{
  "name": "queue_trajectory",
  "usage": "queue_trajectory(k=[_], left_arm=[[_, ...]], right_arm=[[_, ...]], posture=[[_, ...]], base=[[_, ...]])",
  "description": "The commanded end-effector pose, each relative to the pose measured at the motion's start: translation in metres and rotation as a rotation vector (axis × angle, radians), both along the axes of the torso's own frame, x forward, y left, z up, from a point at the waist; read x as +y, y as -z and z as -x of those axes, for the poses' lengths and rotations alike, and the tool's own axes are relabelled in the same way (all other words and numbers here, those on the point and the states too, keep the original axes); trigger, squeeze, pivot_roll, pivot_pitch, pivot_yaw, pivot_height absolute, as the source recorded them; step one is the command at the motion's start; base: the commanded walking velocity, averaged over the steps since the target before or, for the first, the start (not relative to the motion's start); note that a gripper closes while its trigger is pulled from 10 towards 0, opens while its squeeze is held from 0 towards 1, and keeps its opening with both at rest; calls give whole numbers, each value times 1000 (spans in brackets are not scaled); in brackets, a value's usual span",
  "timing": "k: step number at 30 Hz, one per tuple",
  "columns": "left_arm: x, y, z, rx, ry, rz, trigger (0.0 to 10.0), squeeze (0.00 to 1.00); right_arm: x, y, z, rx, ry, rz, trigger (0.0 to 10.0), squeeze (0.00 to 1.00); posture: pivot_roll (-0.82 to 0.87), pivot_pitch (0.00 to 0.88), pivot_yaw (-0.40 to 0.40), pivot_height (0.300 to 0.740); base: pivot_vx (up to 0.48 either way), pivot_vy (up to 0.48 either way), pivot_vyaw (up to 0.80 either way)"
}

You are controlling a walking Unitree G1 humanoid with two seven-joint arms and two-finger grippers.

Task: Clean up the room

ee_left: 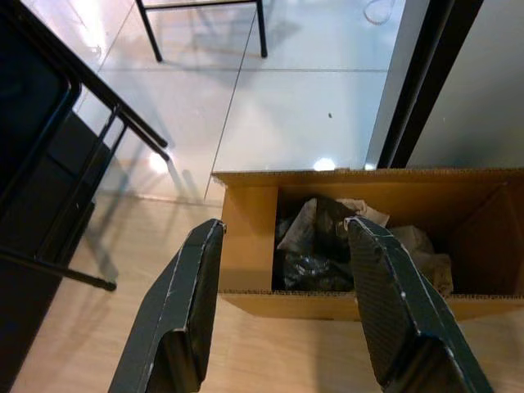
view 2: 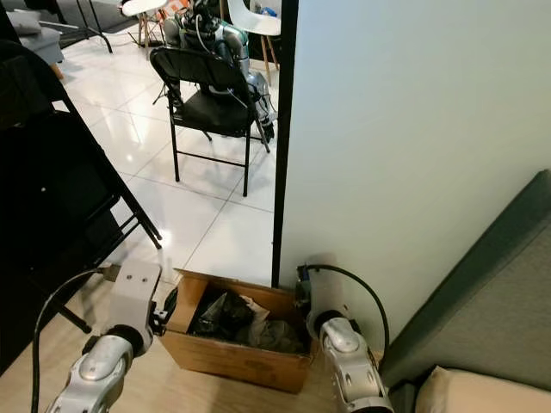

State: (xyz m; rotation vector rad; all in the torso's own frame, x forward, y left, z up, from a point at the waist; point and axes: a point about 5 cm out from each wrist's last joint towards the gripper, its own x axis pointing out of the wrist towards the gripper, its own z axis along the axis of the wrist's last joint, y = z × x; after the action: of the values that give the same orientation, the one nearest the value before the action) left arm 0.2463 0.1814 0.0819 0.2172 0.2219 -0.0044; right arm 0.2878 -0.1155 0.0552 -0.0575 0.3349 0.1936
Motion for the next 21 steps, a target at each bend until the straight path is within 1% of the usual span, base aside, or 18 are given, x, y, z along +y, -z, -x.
queue_trajectory(k=[1,4,9,13,14,17,18,21], left_arm=[[-3,4,3,19,2,1,10000,0],[0,1,1,7,-21,-1,10000,0],[2,-2,0,-6,-32,0,10000,0],[0,-3,-1,-10,-25,5,10000,0],[-1,-4,-5,-14,-20,14,10000,0],[-2,-4,-6,-15,-20,16,10000,0],[-2,-5,-9,-17,-11,16,10000,0],[-3,-5,-11,-18,-6,22,10000,0]], right_arm=[[-4,3,3,25,11,2,10000,0],[-8,-2,0,11,26,-3,10000,0],[-9,-7,0,-5,52,-2,10000,0],[-12,-10,1,-10,83,-9,10000,0],[-16,-12,1,-11,105,-14,10000,0],[-17,-12,1,-11,109,-15,10000,0],[-19,-13,0,-9,117,-12,10000,0],[-23,-14,0,-4,134,-11,10000,0]], posture=[[1,142,-46,731],[4,153,-48,731],[-2,145,-42,731],[-8,135,-33,731],[-16,128,-26,731],[-16,128,-26,731],[-26,126,-14,731],[-28,122,-16,731]], base=[[0,0,-400],[0,0,-800],[0,0,-800],[0,0,-800],[0,0,-800],[0,0,-800],[0,0,-800],[0,0,-800]])
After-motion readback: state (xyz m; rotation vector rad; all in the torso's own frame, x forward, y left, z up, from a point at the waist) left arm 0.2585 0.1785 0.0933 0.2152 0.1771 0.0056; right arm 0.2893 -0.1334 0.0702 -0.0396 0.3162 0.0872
